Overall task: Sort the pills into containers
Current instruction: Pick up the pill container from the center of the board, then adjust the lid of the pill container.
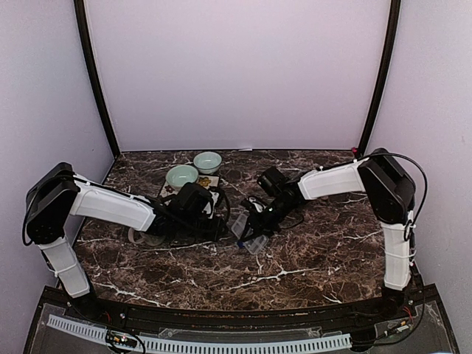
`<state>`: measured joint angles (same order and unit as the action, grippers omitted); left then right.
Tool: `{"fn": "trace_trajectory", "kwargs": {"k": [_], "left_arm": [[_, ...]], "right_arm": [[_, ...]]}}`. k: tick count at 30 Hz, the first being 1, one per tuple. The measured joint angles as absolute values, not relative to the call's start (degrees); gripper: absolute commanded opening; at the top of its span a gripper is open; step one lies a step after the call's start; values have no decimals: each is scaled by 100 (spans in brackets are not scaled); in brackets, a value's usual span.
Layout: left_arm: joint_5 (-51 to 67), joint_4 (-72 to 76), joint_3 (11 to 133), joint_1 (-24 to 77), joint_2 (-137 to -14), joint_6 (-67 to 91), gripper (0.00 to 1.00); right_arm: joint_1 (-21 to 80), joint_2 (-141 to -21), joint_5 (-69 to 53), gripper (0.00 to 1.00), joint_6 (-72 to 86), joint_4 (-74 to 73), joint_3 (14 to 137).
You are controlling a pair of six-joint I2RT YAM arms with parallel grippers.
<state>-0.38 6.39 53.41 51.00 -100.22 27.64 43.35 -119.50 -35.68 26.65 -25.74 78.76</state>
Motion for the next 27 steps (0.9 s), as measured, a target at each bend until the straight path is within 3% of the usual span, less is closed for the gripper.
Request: {"fn": "trace_trajectory", "kwargs": {"k": [11, 27], "left_arm": [[231, 1511, 4906, 5098, -9323, 2547, 14], [427, 2565, 4613, 5087, -8753, 2215, 12]], "right_arm": [[3955, -11454, -4856, 0, 4010, -1424, 7443], [3730, -11076, -5992, 0, 7465, 2644, 6630]]}}
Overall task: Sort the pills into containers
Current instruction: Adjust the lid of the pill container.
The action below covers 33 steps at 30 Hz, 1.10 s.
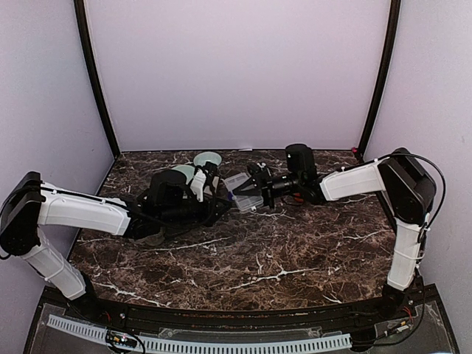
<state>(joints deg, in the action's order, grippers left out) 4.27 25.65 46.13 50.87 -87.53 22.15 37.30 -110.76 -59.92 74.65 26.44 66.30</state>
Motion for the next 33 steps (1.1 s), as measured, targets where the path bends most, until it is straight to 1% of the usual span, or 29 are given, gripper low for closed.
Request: {"fn": "trace_trajectory", "kwargs": {"k": [5, 13, 24, 33], "left_arm": [[392, 2670, 4609, 5072, -8729, 2176, 12], [274, 2692, 4609, 5037, -8713, 2091, 12], [32, 2655, 4598, 4995, -8243, 1909, 12], [176, 2648, 4600, 4965, -8217, 1811, 10]], "right_arm": [[3728, -11076, -6064, 0, 8495, 3881, 6322], [3728, -11076, -6191, 0, 9292, 4910, 6193], [3728, -11076, -6239, 0, 9515, 5166, 6158], [3730, -11078, -6283, 0, 9529, 5227, 6160]]}}
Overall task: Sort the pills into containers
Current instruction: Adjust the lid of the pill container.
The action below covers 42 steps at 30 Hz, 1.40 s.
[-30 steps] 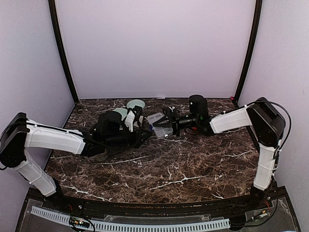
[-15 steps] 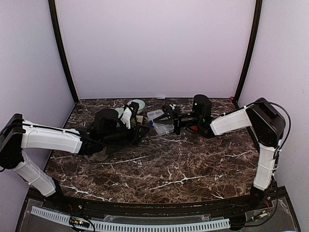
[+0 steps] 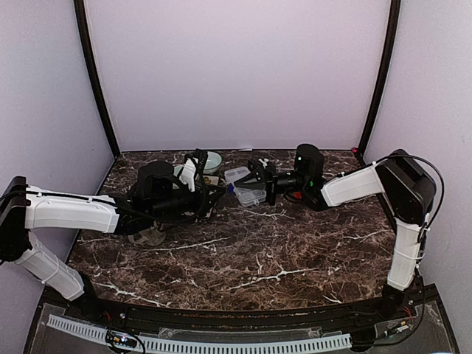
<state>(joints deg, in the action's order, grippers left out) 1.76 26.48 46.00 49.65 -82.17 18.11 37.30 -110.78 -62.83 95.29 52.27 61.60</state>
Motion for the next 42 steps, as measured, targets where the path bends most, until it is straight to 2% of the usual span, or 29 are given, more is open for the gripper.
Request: {"fn": "trace_trajectory", "kwargs": {"k": [24, 42], "left_arm": [[550, 2650, 4873, 4941, -8475, 1715, 9], [515, 2781, 4869, 4871, -8482, 1730, 8]], "right_arm": [[3721, -11395, -6307, 0, 9762, 5352, 6311], [3704, -11633, -6296, 0, 10604, 6313, 6320]]}}
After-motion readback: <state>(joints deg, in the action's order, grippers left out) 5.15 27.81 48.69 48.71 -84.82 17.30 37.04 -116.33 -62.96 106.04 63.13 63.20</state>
